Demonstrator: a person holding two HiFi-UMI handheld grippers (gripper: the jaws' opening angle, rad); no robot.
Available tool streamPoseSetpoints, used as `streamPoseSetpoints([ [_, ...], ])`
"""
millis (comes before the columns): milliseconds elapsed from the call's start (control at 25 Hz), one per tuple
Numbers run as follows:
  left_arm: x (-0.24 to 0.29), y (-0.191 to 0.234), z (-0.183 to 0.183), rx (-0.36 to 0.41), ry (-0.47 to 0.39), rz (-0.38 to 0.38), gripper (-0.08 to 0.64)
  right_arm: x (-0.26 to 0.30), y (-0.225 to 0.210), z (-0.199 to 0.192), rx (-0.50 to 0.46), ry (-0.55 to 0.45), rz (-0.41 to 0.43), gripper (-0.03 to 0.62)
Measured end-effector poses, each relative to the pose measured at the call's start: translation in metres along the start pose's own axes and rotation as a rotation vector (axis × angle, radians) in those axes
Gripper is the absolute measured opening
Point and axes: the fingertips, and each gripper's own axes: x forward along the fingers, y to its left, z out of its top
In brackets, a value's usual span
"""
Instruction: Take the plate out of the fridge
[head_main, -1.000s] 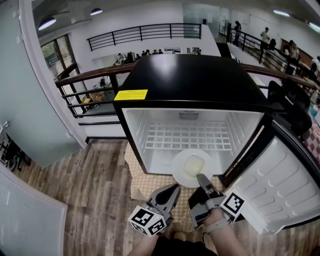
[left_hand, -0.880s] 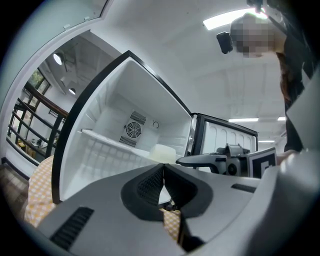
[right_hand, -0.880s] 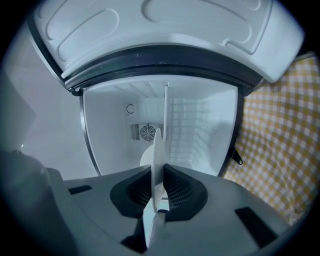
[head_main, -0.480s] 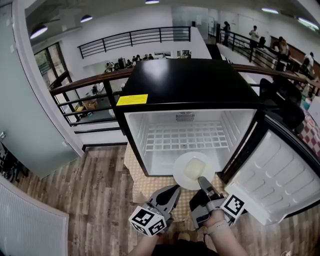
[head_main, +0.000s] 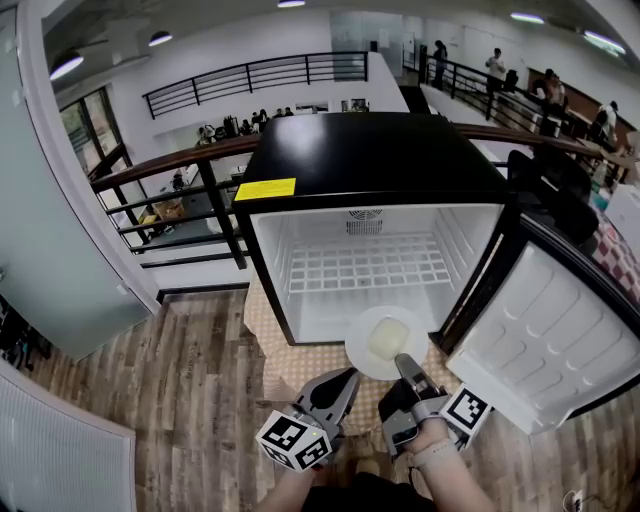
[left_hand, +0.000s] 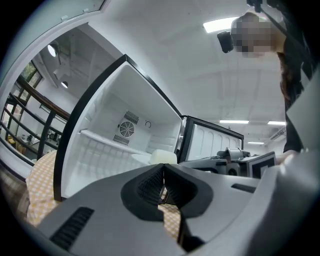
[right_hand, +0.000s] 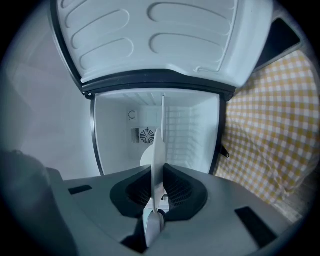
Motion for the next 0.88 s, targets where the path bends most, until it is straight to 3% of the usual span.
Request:
streamPoseSetpoints([
  [880,-0.031,-0.014,-0.009,-0.016,0.004,0.008,0.009,-0.031,-0.009,-0.015,0.012,-0.019,-0.010,0.055],
])
